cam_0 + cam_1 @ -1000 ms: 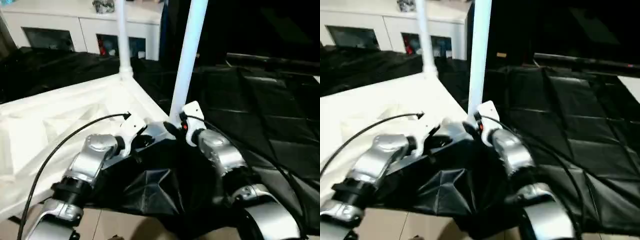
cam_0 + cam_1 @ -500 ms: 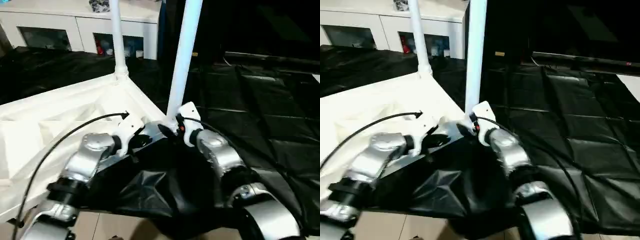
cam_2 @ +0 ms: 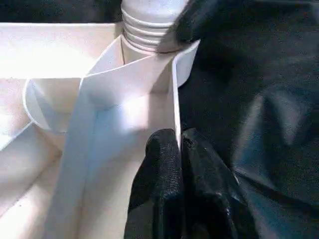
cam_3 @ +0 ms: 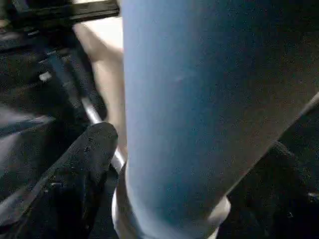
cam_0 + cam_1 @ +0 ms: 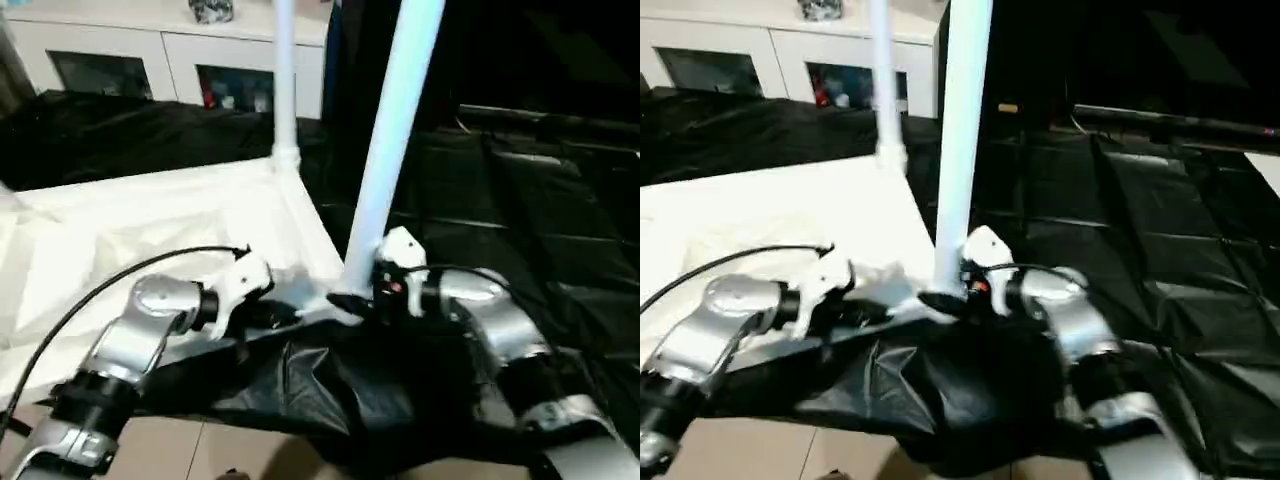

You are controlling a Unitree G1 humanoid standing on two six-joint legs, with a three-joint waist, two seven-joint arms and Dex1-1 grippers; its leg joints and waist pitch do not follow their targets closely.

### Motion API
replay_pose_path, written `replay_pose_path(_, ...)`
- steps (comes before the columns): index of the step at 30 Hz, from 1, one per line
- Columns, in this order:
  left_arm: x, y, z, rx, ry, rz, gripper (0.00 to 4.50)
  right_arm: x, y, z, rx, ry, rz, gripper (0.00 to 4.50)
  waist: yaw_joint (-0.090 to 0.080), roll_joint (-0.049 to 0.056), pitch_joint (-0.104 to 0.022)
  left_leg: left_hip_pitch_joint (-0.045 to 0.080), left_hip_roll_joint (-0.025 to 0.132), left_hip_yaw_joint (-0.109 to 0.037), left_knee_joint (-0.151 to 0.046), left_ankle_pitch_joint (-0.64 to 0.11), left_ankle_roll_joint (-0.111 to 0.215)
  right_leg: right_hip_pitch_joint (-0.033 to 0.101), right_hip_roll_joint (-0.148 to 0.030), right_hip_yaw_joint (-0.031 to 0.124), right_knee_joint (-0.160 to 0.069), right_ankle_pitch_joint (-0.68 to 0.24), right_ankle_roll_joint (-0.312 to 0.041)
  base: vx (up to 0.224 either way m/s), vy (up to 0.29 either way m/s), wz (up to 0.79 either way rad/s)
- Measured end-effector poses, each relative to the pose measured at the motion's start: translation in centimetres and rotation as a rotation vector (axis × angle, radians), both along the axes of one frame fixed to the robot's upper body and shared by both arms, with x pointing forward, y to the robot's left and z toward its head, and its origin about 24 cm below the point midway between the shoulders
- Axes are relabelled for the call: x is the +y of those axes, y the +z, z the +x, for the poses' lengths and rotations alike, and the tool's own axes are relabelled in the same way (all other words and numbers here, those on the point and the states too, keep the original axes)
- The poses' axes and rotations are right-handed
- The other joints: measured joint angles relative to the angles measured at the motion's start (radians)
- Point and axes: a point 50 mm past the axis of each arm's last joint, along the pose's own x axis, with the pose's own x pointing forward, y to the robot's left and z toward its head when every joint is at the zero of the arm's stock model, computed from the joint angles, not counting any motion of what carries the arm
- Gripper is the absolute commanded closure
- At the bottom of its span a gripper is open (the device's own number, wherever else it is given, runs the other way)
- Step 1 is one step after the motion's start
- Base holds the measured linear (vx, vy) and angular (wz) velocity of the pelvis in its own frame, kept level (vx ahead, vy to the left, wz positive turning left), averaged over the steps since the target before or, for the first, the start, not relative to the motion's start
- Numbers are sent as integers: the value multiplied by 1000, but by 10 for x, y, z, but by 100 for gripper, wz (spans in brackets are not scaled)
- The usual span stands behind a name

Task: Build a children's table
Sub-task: Rotate leg to tighten

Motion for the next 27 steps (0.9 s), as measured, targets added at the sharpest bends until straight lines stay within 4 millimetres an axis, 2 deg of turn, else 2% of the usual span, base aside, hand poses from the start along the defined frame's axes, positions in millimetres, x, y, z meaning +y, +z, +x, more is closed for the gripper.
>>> replay_pose_path(1,1,0,-1,3,-12,2,450,-1,0,-1,9,12,-1,57,1,-1,0,0,0,0,0,0,0,0,0,0,0,0,0,0,0,0)
replay_pose_path(3,2,1,-1,-1,-26,6,450,0,-2,-4,27,37,-1,90,2,-3,1,0,0,0,1,0,0,0,0,0,0,0,0,0,0,0)
replay_pose_path(5,3,2,-1,-3,-30,9,450,0,-3,-5,35,53,-9,90,2,-6,3,0,0,0,1,0,0,0,0,0,0,0,0,0,0,0)
replay_pose_path(6,4,2,-2,-1,-33,10,450,0,-3,-5,35,57,-13,105,2,-7,3,0,0,0,1,0,0,0,0,0,0,0,0,0,0,0)
replay_pose_path(13,6,2,-3,3,-43,12,450,-1,-3,-6,34,77,-30,168,3,-9,3,0,0,0,1,0,0,0,0,0,0,0,0,0,0,0)
replay_pose_path(20,5,2,-3,-1,-31,10,450,0,-3,-5,32,74,-32,183,2,-9,3,1,0,0,1,0,0,0,0,0,1,0,0,0,0,0)
replay_pose_path(23,2,1,-2,-9,-2,5,450,4,-4,-4,27,40,-23,184,1,-9,3,1,0,0,1,0,0,1,0,0,1,1,-1,0,0,0)
replay_pose_path(27,-6,-2,8,-53,139,12,450,15,-11,10,27,-175,8,184,-7,-8,2,2,0,0,1,0,-1,3,0,1,2,-1,3,0,0,0)
